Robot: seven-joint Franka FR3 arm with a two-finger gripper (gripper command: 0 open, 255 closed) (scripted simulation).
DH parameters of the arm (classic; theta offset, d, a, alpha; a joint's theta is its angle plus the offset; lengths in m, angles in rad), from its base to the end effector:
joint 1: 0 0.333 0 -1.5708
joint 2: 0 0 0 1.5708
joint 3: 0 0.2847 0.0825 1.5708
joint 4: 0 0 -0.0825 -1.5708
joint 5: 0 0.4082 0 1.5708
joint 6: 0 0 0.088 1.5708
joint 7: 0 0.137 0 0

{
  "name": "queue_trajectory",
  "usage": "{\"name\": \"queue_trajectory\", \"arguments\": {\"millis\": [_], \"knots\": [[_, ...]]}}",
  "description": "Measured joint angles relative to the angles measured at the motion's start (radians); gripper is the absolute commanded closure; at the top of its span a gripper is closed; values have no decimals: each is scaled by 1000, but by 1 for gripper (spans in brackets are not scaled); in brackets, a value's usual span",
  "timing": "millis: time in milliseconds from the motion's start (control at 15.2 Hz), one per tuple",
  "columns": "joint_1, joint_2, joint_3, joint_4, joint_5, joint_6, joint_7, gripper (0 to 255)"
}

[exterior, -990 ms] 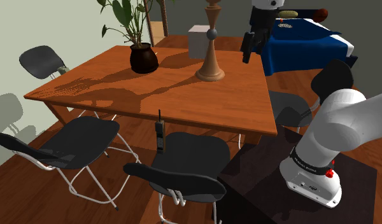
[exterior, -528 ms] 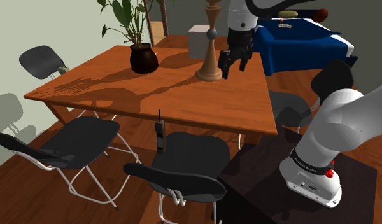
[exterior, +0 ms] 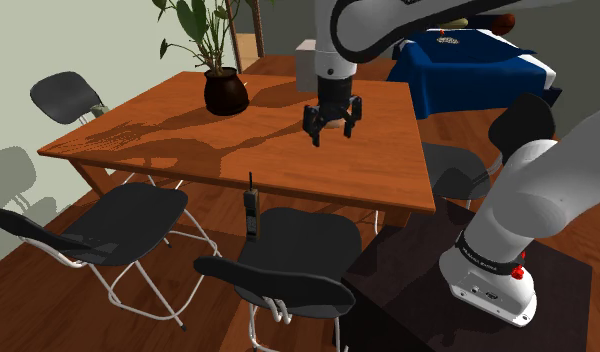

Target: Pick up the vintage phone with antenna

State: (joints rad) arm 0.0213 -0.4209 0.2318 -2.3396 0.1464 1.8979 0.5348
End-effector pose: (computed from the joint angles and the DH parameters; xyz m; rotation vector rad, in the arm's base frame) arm 0.4395 0.1283 0.4208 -3.0628 0.5444 0.0666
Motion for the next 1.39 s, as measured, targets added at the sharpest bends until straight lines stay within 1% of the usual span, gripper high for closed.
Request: {"name": "queue_trajectory", "arguments": {"millis": [264, 660, 924, 1056, 1386], "knots": [[3, 140, 54, 60, 27, 68, 128, 0], [10, 383, 106, 188, 27, 167, 309, 0], [27, 539, 119, 286, 16, 217, 422, 0], [37, 626, 117, 367, 5, 221, 473, 0], [73, 813, 106, 519, -2, 254, 589, 0]]}}
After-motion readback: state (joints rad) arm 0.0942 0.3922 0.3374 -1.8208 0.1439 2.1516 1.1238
